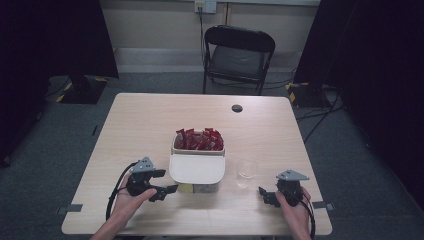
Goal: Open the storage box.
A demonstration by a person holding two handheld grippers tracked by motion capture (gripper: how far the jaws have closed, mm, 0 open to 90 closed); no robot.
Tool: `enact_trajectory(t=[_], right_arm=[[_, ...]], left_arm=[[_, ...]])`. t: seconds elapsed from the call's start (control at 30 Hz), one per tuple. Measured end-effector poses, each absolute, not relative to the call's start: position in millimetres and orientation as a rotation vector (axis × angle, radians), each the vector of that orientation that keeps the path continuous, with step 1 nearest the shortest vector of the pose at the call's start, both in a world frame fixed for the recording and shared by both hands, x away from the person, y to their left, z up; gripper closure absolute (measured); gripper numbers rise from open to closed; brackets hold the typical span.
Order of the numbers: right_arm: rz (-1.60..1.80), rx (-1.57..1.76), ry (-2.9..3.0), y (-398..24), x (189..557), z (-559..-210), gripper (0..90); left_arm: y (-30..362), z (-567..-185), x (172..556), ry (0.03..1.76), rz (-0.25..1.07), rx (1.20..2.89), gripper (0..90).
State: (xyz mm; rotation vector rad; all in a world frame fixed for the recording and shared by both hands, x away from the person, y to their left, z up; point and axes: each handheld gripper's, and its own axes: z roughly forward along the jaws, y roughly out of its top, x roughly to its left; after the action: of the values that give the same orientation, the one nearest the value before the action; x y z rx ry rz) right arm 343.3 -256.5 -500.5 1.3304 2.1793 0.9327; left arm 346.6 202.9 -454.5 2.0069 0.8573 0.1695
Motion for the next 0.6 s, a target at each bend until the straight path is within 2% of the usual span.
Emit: enact_trajectory(t=[0.13, 0.27, 0.6], right_arm=[[0.928, 1.332, 2.179, -256.7, 343.8, -500.6, 8.0], [0.926, 1.332, 2.178, -256.7, 344.1, -500.7, 7.5], [0.927, 1.332, 2.178, -256.8, 344.4, -500.8, 7.1]], left_arm=[[201.1, -450.3, 350.2, 0.852, 0.175, 1.999, 20.4], [201.5, -444.2, 352.9, 0.837, 0.168, 1.987, 16.0], [201.5, -440.0, 351.6, 0.814, 0.191, 1.981, 16.1]])
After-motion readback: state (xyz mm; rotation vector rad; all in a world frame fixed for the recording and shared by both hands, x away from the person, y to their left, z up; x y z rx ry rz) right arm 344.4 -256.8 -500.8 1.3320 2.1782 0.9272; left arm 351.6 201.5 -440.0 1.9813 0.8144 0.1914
